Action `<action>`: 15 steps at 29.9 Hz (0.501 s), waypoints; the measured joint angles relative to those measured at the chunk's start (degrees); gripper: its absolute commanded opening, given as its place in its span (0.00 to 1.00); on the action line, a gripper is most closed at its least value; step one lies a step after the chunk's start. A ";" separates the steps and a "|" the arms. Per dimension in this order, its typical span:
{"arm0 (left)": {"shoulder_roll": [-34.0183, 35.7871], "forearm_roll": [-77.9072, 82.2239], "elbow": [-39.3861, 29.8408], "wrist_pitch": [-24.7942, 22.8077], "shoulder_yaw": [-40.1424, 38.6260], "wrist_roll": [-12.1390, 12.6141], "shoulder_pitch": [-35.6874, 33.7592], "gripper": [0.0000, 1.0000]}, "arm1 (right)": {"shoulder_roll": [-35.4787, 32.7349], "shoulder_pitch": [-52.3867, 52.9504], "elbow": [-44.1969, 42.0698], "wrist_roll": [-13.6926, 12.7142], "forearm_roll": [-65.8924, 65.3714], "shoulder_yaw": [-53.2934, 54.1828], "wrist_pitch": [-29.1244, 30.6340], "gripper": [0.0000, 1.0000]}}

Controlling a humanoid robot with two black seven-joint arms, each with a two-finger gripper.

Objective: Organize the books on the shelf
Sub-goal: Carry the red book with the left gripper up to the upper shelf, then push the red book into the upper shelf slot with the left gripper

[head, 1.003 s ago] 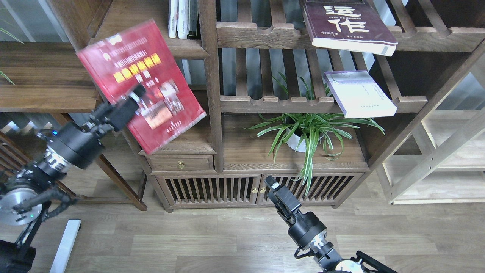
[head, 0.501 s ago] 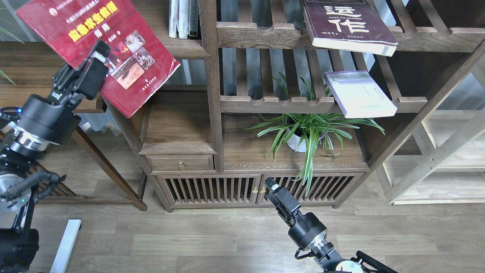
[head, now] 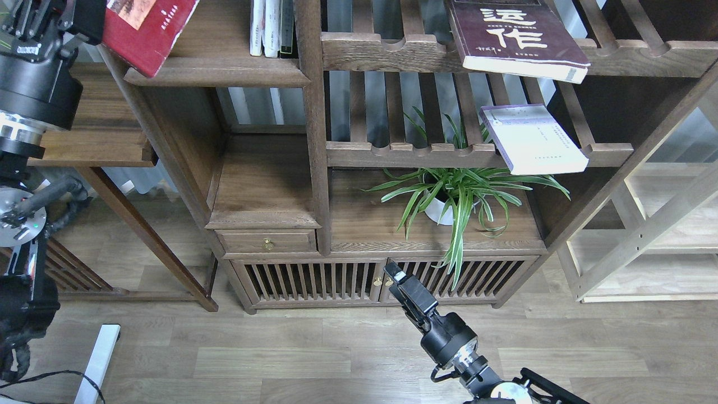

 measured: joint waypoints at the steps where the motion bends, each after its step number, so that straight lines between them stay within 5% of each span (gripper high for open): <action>1: 0.15 1.33 0.04 0.58 0.08 0.00 -0.05 0.00 | -0.09 0.00 -0.01 0.00 0.03 0.00 0.00 0.99; 8: 2.51 11.16 0.79 2.01 2.64 0.57 -2.09 0.00 | -0.80 -0.54 -0.04 0.00 0.15 0.03 0.00 0.99; 15: 4.21 15.48 2.82 5.72 5.09 4.64 -6.66 0.00 | -0.90 -0.59 0.07 -0.05 0.10 -0.26 0.00 0.99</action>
